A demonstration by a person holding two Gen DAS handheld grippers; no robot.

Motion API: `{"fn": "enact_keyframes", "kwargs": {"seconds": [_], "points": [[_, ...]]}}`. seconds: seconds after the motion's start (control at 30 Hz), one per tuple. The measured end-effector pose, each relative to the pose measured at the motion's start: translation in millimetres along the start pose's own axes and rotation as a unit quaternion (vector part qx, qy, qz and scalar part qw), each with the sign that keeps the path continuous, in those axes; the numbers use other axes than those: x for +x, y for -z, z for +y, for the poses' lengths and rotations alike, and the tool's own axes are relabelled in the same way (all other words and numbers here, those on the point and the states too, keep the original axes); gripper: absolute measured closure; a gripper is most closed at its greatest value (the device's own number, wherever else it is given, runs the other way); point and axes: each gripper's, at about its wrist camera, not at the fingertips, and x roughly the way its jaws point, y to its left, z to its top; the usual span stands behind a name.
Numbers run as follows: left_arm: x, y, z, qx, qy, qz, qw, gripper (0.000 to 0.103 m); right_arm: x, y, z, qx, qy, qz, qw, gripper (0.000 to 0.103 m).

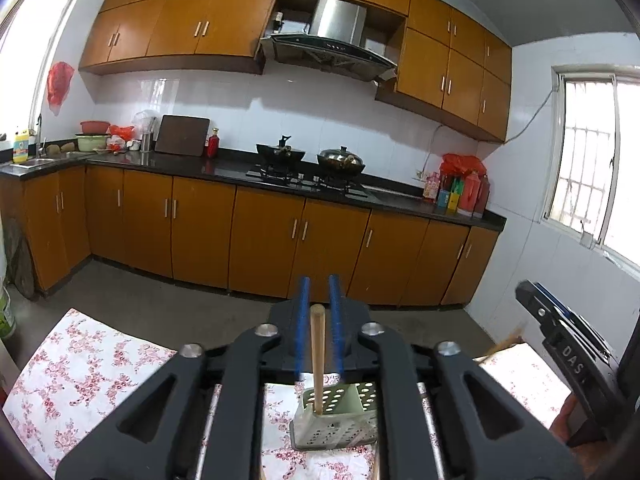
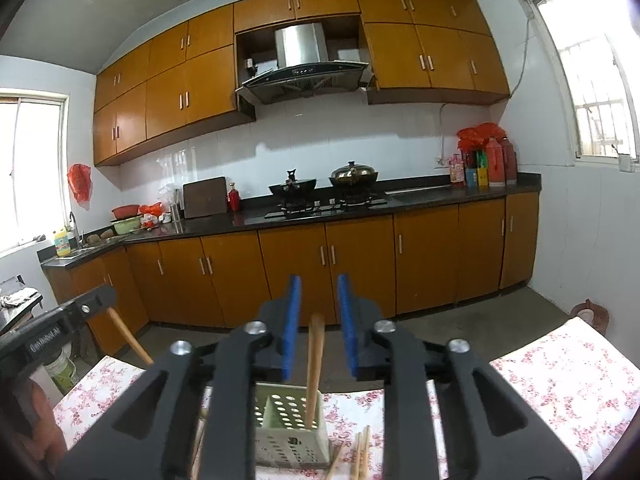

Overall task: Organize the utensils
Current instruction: 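Open both tools to drop the chopsticks into the green holder, then grasp another chopstick with the right tool while the left tool grasps one too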

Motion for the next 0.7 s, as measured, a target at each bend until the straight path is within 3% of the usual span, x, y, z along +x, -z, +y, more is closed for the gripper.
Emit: {"fn": "enact_keyframes", "kwargs": {"seconds": [0.03, 0.07, 0.33, 0.5, 0.7], "points": [[-6, -1, 2, -0.003, -0.001, -0.004, 1.0, 0.07, -6, 0, -5, 0.004, 0.005, 0.001, 1.0, 0.077], [-12, -1, 6, -0.006, -0.002, -0.008, 0.9999, 0.068, -10, 2, -9, 0.007, 0.01, 0.002, 1.0, 0.075], [-44, 18, 44, -0.014, -0.026, 0.004, 0.9996, 0.068, -37, 45, -60, 0.031, 0.071, 0.059, 0.995, 0.072], [-45, 52, 71, 0.001, -0.068, 0.036, 0.997, 0.067, -20, 117, -90, 0.054, 0.094, 0.17, 0.979, 0.072], [-23, 110, 100, -0.01, -0.099, 0.124, 0.9873, 0.067, 12, 188, -84, 0.074, 0.055, 0.285, 0.954, 0.079]]}}
